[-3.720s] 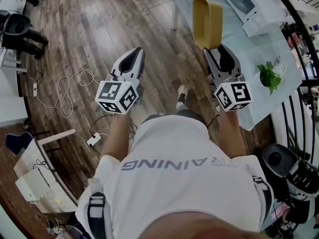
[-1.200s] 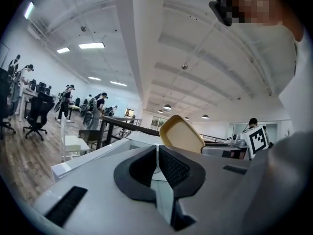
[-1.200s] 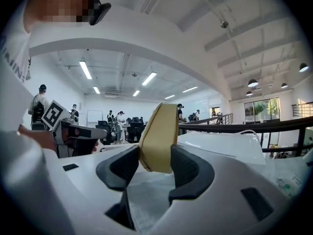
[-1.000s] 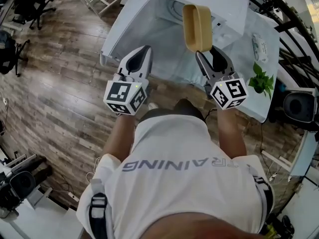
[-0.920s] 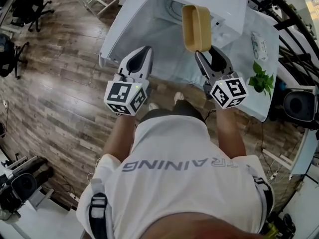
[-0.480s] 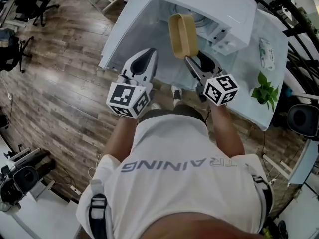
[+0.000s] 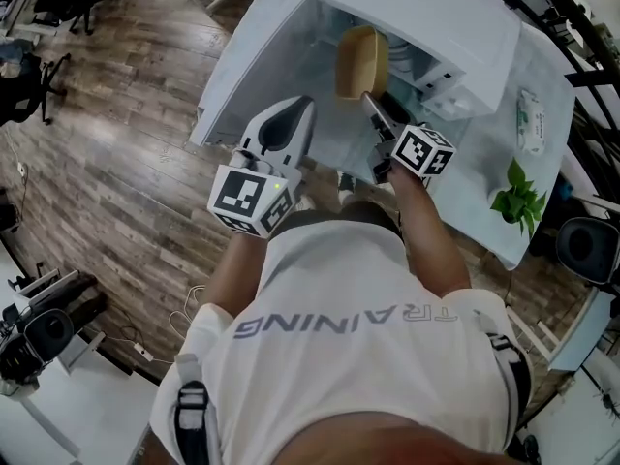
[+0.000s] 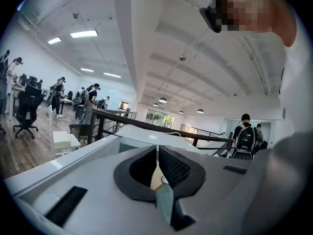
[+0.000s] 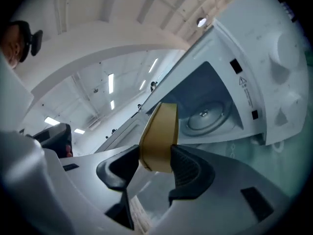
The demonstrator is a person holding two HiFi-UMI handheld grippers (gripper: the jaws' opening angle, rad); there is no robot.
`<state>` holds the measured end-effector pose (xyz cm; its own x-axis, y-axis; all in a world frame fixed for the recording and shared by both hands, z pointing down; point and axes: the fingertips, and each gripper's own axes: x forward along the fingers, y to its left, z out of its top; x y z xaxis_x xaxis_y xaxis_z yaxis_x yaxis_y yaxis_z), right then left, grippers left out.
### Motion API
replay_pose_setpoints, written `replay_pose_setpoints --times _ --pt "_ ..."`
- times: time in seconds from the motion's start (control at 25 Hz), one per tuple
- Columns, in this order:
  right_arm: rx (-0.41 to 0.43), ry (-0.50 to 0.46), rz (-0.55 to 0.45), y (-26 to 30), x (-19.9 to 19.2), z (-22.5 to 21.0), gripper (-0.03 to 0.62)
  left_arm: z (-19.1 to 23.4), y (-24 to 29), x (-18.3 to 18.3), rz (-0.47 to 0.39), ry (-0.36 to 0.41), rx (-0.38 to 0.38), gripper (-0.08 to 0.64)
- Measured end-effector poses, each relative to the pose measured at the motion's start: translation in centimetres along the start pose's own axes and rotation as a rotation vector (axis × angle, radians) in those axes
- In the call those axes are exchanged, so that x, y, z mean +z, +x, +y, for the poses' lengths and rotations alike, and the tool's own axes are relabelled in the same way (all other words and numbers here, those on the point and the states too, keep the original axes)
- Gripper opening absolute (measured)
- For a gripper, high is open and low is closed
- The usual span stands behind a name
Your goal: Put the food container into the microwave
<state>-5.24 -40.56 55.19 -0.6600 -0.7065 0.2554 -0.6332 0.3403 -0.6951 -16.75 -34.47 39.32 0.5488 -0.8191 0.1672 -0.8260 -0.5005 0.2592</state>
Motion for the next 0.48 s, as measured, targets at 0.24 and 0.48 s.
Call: replay_pose_setpoints --times 0.24,0.48 --pt "-0.036 0.104 -0.071 2.8 1.3 -3.0 0.215 0.8 1.1 -0.1 0.011 -0.013 0.004 0.043" --pt "-0.068 0.100 -0.179 5.1 4.0 -4.9 0.215 1.1 1.3 0.0 0.017 -0.044 0.006 0.043"
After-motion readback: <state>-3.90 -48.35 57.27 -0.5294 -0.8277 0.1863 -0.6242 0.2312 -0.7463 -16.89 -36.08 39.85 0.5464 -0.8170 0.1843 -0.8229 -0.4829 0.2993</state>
